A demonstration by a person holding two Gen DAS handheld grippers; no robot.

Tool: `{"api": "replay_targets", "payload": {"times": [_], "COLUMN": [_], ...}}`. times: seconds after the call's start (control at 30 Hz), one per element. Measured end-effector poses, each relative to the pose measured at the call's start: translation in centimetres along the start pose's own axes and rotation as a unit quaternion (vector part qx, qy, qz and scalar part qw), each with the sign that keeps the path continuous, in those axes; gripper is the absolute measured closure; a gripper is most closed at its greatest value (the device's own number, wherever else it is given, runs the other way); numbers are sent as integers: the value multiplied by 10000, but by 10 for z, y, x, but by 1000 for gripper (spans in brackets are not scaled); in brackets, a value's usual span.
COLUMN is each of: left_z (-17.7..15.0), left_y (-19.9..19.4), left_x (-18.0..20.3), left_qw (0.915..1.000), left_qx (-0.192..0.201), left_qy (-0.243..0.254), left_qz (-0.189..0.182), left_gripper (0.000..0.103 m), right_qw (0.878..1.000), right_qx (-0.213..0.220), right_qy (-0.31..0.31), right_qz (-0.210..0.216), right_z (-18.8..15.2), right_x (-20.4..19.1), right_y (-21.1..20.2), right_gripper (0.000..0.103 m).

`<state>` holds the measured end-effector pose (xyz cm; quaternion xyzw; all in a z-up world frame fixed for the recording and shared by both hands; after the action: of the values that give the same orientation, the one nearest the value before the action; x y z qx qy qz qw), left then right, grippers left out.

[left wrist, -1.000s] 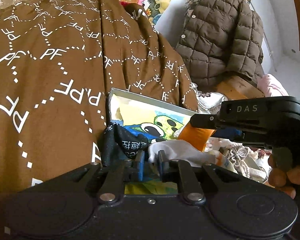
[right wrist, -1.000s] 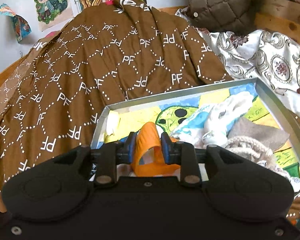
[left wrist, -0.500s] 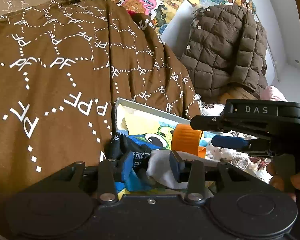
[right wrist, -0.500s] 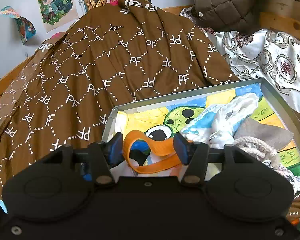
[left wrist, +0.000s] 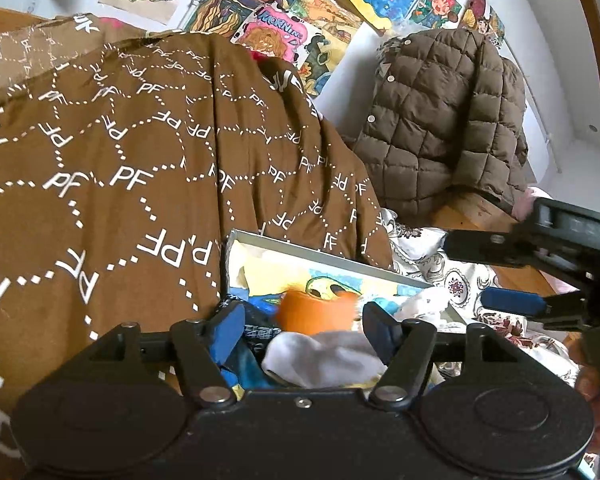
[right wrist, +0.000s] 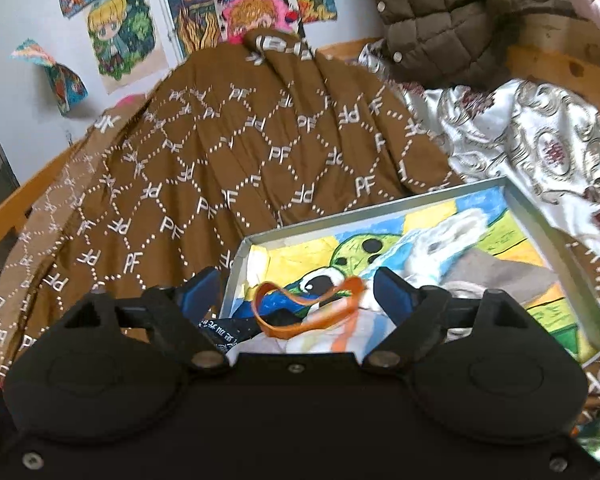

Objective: Organize soft objects
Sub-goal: 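Open both tools to drop the white cloth and orange strap into the tray, then move both open tools back away from the tray over the pile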

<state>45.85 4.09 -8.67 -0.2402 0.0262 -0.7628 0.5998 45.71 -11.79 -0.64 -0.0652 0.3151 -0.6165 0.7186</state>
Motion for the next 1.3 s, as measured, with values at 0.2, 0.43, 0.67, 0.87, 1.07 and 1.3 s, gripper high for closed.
{"api": "replay_targets", "payload": {"times": [0.2, 0.43, 0.67, 0.87, 1.07, 1.3], "left_z": [10, 21, 37, 37, 24, 7], "left_y": [-21, -54, -95, -135, -171, -210], "left_x": [17, 43, 66, 92, 120, 148], "left_qw": [10000, 9999, 9995, 9991, 9979, 9951], "left_qx": [-5, 19, 221, 315, 294, 265], "left_qy": [73, 132, 221, 273, 560, 920], "left_qz": [33, 39, 93, 117, 163, 256], "left_gripper": [30, 27, 21, 17, 15, 11], "right_qw": [9996, 9984, 9961, 9948, 9937, 9928], "right_qx": [264, 547, 824, 959, 1063, 1144], "right_qy": [15, -3, 19, -88, -104, -153], "right_qz": [71, 155, 320, 320, 347, 313], "right_z": [8, 6, 0, -9, -26, -60], "right_x": [13, 24, 37, 52, 67, 84], "right_y": [-48, -105, -169, -221, -271, -329], "right_gripper": [13, 4, 1, 1, 1, 1]}}
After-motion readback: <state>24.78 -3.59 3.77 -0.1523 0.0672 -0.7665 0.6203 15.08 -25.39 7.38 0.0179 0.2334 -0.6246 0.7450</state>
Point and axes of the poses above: each gripper's, at about its wrist camera, not at the fingertips, and y roughly the way its jaws point, x to its right, z to its top, the point moved 9 cm from there along y, roughly the way its jaws point, and after that the axes turned 8 degrees about y, right-handed, at the moved point
